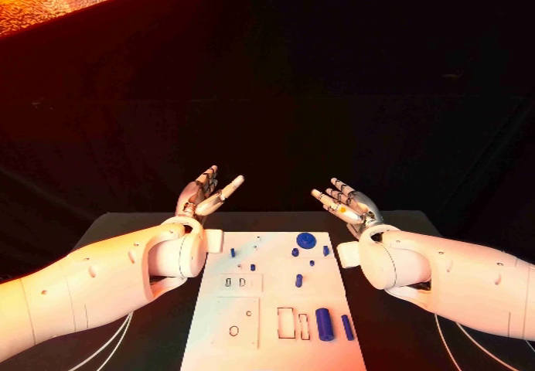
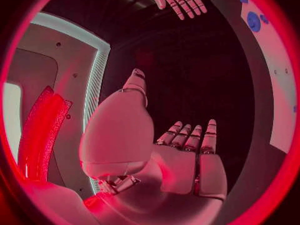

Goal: Assemble the parts on the task board

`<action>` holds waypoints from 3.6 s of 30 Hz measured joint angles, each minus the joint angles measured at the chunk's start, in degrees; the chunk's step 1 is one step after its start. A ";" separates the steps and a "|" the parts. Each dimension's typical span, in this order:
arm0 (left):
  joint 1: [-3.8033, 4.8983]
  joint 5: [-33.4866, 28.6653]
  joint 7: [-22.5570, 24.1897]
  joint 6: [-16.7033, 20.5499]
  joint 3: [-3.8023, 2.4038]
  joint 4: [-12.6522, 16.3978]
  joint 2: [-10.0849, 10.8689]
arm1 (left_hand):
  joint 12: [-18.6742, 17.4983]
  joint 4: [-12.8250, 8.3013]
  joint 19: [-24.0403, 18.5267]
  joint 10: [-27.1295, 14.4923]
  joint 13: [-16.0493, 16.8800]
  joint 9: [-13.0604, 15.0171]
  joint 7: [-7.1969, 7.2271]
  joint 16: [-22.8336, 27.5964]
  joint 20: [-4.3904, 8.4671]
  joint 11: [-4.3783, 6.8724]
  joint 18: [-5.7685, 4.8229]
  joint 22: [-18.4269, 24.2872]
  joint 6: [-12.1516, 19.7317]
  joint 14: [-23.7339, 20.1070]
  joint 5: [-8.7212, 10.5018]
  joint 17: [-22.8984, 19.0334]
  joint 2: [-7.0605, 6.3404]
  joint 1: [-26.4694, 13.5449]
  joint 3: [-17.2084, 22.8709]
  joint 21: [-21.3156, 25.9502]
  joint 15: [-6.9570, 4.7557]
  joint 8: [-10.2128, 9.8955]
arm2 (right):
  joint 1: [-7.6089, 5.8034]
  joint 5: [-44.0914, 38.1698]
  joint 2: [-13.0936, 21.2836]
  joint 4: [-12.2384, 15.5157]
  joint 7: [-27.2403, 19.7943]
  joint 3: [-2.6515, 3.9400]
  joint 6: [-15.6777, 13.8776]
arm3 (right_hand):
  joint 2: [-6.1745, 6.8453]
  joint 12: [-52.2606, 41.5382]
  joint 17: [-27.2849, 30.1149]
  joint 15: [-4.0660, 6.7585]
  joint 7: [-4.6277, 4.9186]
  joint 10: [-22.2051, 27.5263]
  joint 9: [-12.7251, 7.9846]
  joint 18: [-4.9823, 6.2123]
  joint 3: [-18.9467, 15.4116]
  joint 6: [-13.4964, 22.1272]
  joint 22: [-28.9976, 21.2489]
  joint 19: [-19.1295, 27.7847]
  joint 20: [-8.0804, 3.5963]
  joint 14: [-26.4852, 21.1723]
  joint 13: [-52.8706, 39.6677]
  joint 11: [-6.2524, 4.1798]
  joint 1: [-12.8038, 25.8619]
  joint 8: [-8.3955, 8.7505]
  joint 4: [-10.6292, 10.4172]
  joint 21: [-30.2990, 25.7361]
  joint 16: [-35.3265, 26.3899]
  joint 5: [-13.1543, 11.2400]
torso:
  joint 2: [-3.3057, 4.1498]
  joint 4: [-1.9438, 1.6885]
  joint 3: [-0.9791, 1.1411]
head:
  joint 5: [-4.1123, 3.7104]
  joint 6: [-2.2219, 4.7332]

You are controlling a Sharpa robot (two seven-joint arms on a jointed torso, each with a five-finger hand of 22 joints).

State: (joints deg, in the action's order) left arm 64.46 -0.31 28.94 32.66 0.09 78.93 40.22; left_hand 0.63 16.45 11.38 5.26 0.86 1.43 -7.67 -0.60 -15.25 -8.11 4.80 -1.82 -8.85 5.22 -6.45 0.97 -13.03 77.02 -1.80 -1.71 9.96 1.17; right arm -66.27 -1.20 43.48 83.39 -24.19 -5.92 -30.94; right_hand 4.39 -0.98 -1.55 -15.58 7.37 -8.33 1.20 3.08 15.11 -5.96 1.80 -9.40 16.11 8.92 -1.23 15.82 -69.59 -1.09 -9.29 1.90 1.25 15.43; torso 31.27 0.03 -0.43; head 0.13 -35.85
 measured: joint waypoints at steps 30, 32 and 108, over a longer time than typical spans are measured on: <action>0.96 3.94 -0.29 -7.92 0.01 7.77 8.74 | 5.70 -0.12 43.09 56.22 3.15 9.80 -4.00 -19.72 4.20 -0.49 5.39 -11.84 -42.06 55.29 1.34 19.41 4.93 11.62 18.64 -26.50 -4.51 14.76 | -5.42 -51.02 -0.46 -6.90 8.29 -1.03 8.84 | 4.08 -3.60 -7.32 8.35 5.02 -50.82 7.25 6.25 11.41 -43.55 8.01 -38.51 -2.94 50.86 -2.44 -5.78 -9.57 -11.32 12.92 19.72 12.53 -1.16 | 3.14 -0.29 0.80 | -0.88 -1.22; 1.13 4.35 -0.57 -8.21 -0.01 8.86 9.45 | 4.94 -0.24 43.21 56.63 3.15 10.06 -3.99 -20.96 4.32 -0.50 5.39 -13.36 -42.06 55.93 1.34 21.26 4.27 11.28 19.40 -29.00 -4.73 14.76 | -5.82 -55.24 -0.51 -6.63 10.25 -0.96 9.34 | 4.37 -3.30 -8.31 9.38 5.30 -52.92 7.31 6.25 11.63 -45.08 9.54 -40.07 -4.05 54.12 -2.44 -6.38 -9.28 -11.32 13.17 22.44 13.57 -1.38 | 3.59 -0.35 0.90 | -0.92 -1.09; 3.11 6.42 -3.03 -11.30 -0.97 16.98 13.64 | 3.53 -0.33 38.88 56.59 3.46 12.35 -4.61 -37.77 4.93 -0.50 5.38 -26.37 -41.03 53.02 1.59 35.48 1.58 9.04 21.98 -49.49 -5.13 13.75 | -6.25 -87.25 -5.97 -8.59 29.13 -0.98 20.79 | 8.24 -2.72 -64.65 14.77 1.45 -58.11 14.36 2.21 15.44 -53.00 63.98 -67.05 -9.13 74.91 -6.29 -10.30 -6.69 -11.54 7.63 73.64 75.22 -1.02 | 10.69 -2.29 0.81 | -2.81 -2.12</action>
State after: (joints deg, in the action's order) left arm 67.57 6.11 25.91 21.36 -0.88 95.91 53.85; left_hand 4.16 16.12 50.26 61.85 4.32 13.77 -12.28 -38.37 -10.32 -8.62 10.18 -28.19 -49.88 58.24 -4.86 36.46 -11.46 86.06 20.18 -51.20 4.83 14.91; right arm -72.52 -88.45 37.51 74.80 4.94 -6.90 -10.15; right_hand 12.63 -3.71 -66.20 -0.81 8.82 -66.44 15.57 5.28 30.55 -58.95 65.79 -76.45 6.97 83.83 -7.52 5.52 -76.28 -12.63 -1.66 75.54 76.47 14.41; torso 41.96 -2.26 0.38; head -2.68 -37.97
